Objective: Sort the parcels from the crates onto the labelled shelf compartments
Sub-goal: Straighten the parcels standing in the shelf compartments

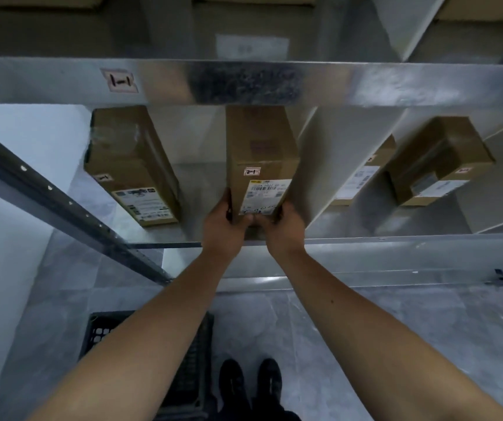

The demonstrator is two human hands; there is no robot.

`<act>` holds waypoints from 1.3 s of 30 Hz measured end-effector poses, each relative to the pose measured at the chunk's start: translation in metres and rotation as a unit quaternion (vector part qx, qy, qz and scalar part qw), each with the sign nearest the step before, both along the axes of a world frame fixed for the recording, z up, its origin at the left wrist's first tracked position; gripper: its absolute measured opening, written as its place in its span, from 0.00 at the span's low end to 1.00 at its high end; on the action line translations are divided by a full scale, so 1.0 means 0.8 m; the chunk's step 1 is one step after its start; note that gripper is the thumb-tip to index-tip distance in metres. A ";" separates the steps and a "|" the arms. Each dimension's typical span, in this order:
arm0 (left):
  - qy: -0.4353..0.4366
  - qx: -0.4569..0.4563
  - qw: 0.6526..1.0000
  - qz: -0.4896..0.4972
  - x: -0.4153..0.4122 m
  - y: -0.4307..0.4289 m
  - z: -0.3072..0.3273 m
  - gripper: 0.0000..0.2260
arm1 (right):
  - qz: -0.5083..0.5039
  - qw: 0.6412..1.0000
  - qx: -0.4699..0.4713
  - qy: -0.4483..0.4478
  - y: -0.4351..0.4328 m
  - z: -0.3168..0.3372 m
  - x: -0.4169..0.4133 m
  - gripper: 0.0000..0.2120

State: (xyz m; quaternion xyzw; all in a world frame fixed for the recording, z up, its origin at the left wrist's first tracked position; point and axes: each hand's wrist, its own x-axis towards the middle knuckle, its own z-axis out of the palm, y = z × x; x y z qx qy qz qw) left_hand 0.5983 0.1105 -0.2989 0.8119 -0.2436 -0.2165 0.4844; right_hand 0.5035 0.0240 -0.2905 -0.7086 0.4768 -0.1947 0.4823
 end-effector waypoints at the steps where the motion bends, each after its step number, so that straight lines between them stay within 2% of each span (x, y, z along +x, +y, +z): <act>1: -0.013 0.002 1.000 0.006 0.000 -0.002 -0.006 0.27 | -0.005 1.000 -0.008 0.006 -0.003 -0.006 0.001 0.18; 3: -0.045 0.000 0.999 0.017 0.001 -0.005 -0.019 0.23 | -0.015 0.999 -0.028 0.007 -0.006 -0.018 0.002 0.10; 5: -0.066 -0.006 0.997 0.030 0.004 -0.009 -0.025 0.20 | -0.022 0.998 -0.057 0.003 -0.006 -0.027 0.006 0.06; 13: -0.075 -0.018 0.996 0.039 0.010 -0.023 -0.029 0.18 | -0.026 0.996 -0.082 -0.019 -0.015 -0.038 0.018 0.09; 18: -0.088 -0.021 0.995 0.035 0.010 -0.025 -0.036 0.19 | -0.019 0.996 -0.089 -0.003 -0.017 -0.044 0.020 0.09; 24: -0.047 -0.019 0.999 0.017 0.009 -0.022 -0.027 0.24 | -0.013 0.998 -0.055 -0.019 -0.007 -0.032 0.014 0.13; 30: -0.005 -0.017 0.999 0.031 -0.011 -0.015 -0.014 0.27 | -0.021 0.998 -0.046 -0.030 0.017 -0.018 -0.014 0.12; 34: 0.066 -0.005 0.994 0.085 -0.032 0.014 -0.005 0.34 | -0.005 0.998 -0.033 -0.051 0.039 -0.005 -0.029 0.09; 39: 0.024 -0.011 0.987 0.156 -0.042 0.069 0.008 0.27 | 0.086 0.992 -0.041 -0.083 0.073 0.019 -0.017 0.06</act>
